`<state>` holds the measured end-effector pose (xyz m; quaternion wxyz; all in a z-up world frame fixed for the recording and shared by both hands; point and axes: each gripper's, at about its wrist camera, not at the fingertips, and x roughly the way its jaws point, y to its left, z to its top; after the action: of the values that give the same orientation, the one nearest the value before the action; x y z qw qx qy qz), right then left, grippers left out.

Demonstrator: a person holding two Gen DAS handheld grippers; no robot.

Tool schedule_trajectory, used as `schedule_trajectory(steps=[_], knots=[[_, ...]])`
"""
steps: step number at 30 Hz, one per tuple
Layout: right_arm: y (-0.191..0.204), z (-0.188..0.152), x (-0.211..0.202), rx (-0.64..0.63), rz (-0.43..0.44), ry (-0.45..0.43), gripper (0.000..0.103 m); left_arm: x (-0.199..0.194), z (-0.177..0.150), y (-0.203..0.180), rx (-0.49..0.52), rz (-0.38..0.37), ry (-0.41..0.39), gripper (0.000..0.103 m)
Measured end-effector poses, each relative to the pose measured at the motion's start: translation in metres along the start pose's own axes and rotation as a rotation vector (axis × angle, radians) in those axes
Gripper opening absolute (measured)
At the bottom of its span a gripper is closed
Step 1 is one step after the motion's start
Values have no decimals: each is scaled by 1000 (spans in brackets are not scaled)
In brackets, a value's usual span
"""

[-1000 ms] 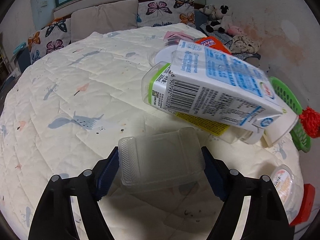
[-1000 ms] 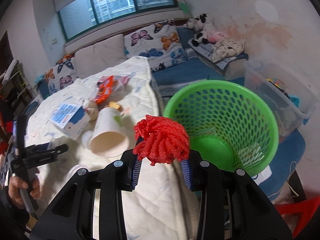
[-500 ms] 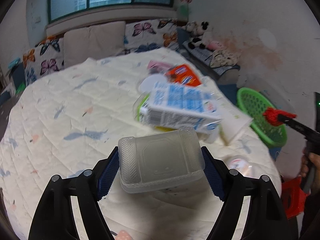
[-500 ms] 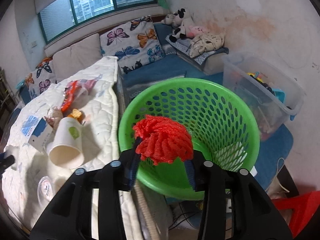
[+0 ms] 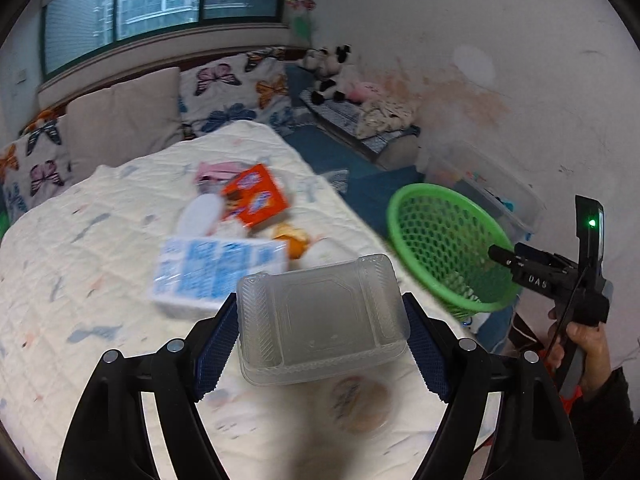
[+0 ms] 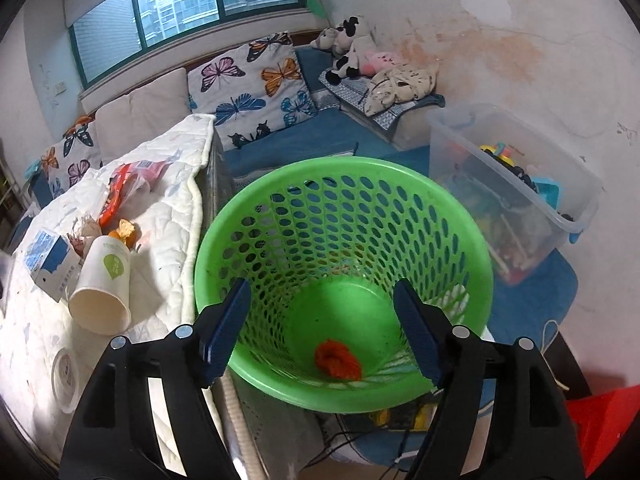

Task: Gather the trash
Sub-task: 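Drop the red net into the green basket with right gripper while left grasps plastic tray, then carry the clear plastic tray over the green basket and release it with the left gripper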

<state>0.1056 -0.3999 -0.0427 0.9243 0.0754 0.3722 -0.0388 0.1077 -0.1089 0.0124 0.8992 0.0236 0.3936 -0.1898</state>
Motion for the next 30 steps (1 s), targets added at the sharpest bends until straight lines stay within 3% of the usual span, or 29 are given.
schedule_trajectory(steps=[16, 27, 30], knots=[[-26, -29, -41, 28, 7, -43, 79, 95, 38, -106, 146, -57, 116, 76], [-35, -55, -47, 66, 20, -23, 80, 148, 46, -152, 198, -61, 192, 78], [-35, -59, -46, 71, 27, -16, 80, 157, 46, -156, 190, -75, 205, 88]])
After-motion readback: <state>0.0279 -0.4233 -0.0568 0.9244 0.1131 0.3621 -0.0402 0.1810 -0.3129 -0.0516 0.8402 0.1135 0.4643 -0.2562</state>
